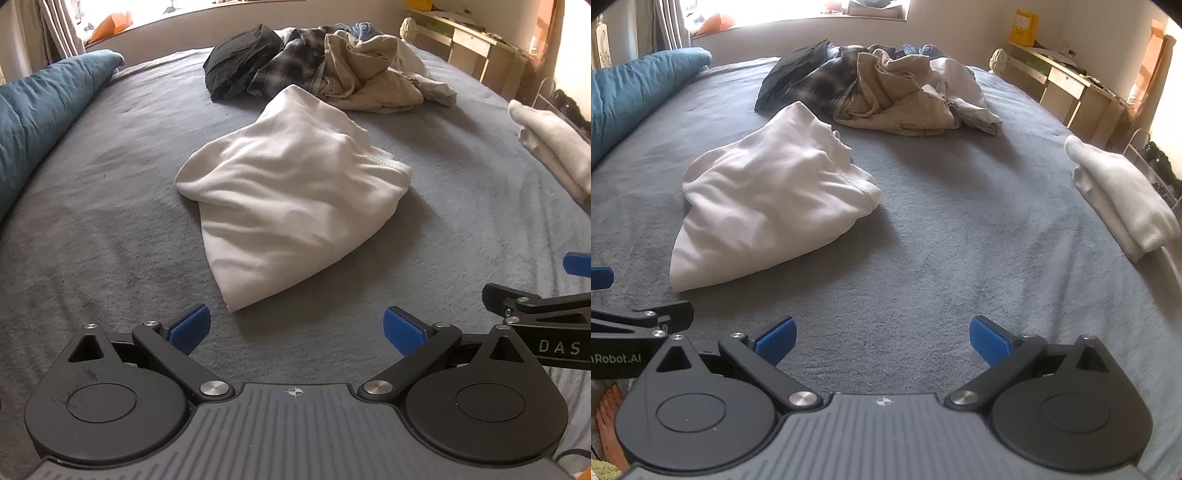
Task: Fold clothes
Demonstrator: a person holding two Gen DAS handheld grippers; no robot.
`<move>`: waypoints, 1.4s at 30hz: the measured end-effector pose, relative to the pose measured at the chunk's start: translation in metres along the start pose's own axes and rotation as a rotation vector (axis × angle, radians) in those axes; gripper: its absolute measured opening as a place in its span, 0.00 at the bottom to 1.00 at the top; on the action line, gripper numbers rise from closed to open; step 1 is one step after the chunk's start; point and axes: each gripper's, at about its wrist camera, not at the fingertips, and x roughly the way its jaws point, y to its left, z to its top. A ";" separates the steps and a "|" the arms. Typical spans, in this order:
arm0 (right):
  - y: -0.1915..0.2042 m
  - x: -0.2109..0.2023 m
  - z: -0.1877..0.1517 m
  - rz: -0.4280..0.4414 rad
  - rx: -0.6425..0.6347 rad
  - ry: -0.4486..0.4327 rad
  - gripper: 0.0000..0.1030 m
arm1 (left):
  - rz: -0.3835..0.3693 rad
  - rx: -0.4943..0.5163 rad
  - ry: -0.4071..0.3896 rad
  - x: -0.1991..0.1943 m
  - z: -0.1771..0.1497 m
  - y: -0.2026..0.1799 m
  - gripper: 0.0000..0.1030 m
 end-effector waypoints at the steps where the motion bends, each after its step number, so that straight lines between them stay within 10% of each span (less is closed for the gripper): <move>1: 0.000 0.000 0.000 0.000 0.000 0.000 0.99 | 0.001 -0.002 -0.001 0.000 0.000 0.000 0.99; 42: -0.002 -0.002 -0.001 -0.002 0.005 0.003 0.99 | 0.028 -0.020 -0.014 -0.004 0.000 0.004 1.00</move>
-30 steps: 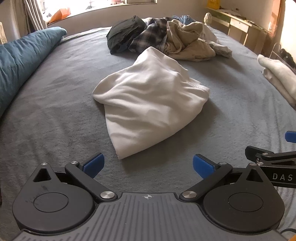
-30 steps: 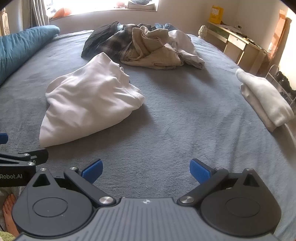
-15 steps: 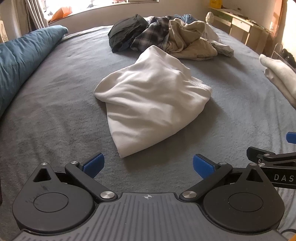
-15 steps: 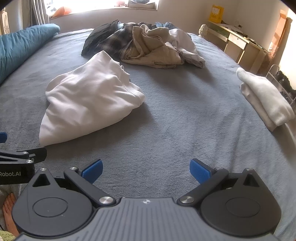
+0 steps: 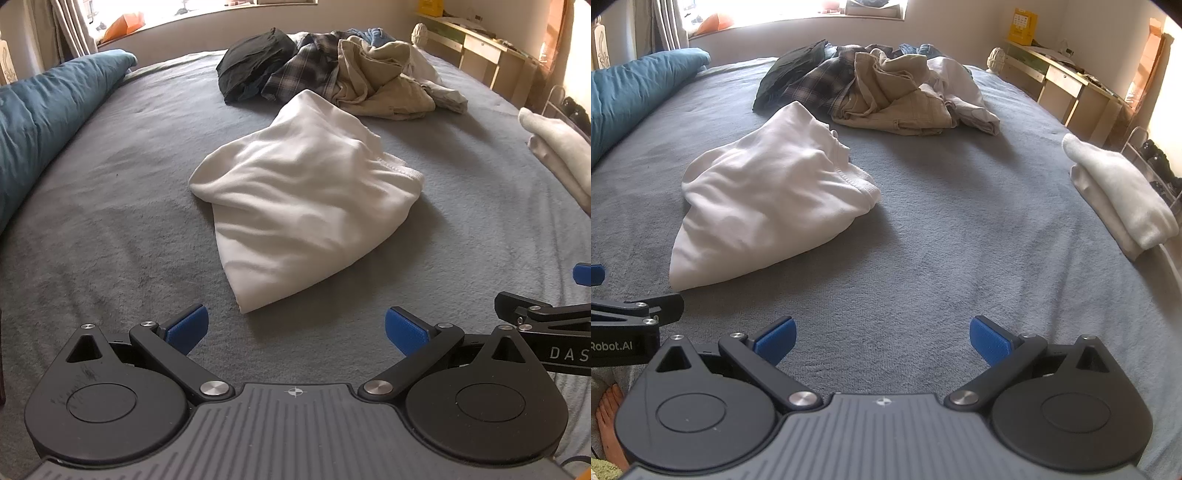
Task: Fold clothes
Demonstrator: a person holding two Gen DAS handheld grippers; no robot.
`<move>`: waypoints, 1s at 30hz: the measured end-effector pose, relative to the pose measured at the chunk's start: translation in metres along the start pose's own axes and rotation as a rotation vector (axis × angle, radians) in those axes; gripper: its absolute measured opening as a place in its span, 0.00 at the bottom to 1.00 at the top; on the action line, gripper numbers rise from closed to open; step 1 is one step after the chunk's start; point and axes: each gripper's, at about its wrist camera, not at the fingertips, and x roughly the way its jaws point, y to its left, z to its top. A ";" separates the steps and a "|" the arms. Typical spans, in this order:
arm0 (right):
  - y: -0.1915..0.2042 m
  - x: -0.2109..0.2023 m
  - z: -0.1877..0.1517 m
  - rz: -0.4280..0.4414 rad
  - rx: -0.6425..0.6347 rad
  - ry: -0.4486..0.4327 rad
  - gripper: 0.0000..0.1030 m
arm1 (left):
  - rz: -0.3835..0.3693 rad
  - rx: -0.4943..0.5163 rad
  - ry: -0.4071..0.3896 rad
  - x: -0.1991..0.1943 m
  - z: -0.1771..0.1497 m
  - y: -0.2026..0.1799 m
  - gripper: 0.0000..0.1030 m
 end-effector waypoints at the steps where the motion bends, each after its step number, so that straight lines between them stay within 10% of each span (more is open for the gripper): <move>1: 0.000 0.000 0.000 0.000 0.000 0.000 0.99 | -0.001 0.001 0.000 0.000 0.000 0.000 1.00; 30: 0.004 0.006 -0.001 0.011 -0.006 0.026 0.99 | -0.013 0.003 0.009 0.007 0.000 -0.001 1.00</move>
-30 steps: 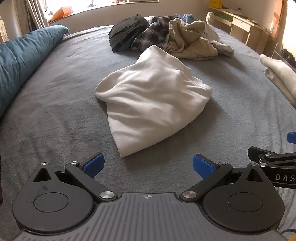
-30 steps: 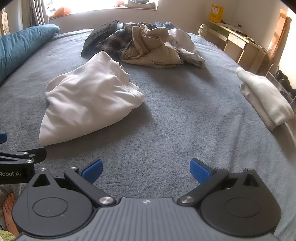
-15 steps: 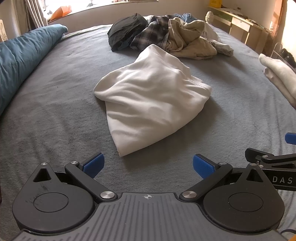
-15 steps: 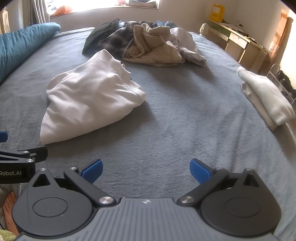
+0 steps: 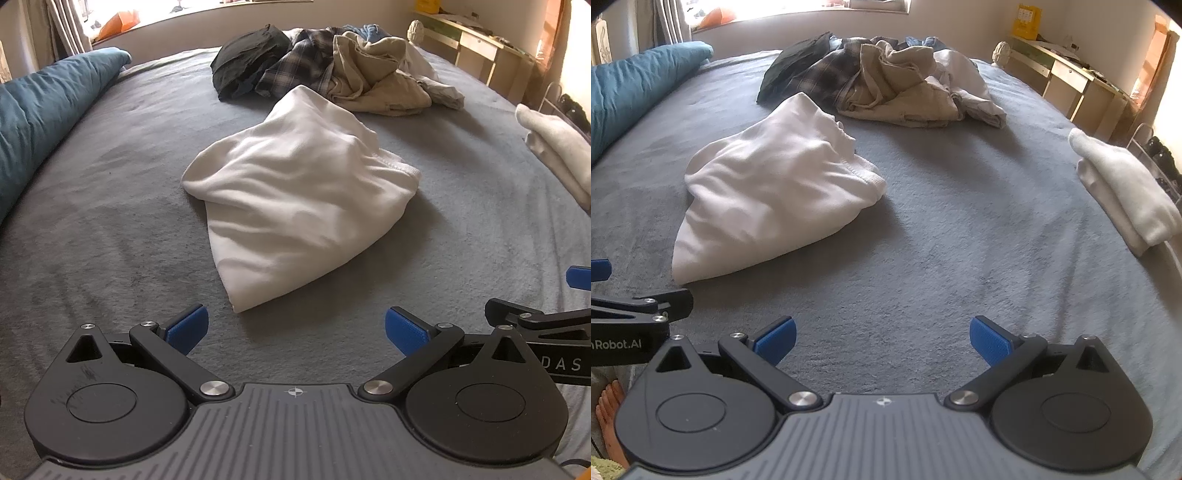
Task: Fold clothes
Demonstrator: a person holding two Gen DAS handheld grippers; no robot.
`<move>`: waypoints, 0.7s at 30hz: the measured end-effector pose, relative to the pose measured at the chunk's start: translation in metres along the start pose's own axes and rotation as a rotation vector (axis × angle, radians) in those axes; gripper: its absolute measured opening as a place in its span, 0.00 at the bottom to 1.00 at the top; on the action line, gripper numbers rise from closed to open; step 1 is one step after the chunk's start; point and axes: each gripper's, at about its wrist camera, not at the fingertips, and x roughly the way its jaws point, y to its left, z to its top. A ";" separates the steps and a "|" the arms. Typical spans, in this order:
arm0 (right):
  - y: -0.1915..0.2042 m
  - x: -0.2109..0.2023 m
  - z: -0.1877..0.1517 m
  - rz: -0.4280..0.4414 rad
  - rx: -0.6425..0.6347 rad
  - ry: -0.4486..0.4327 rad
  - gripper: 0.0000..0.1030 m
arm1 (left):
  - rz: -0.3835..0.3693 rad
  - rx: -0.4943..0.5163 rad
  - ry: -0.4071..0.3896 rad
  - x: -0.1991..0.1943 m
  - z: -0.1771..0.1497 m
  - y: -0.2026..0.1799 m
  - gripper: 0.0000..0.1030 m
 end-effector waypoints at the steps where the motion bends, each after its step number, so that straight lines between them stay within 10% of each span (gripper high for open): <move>1: 0.000 0.001 0.001 -0.001 0.003 0.002 0.99 | -0.003 0.000 -0.001 0.002 0.001 0.000 1.00; 12: 0.019 0.031 0.029 0.027 -0.034 -0.054 1.00 | 0.023 -0.057 -0.148 0.036 0.032 0.021 1.00; 21: 0.004 0.074 0.073 0.134 -0.048 -0.292 1.00 | 0.022 -0.080 -0.271 0.067 0.067 0.037 1.00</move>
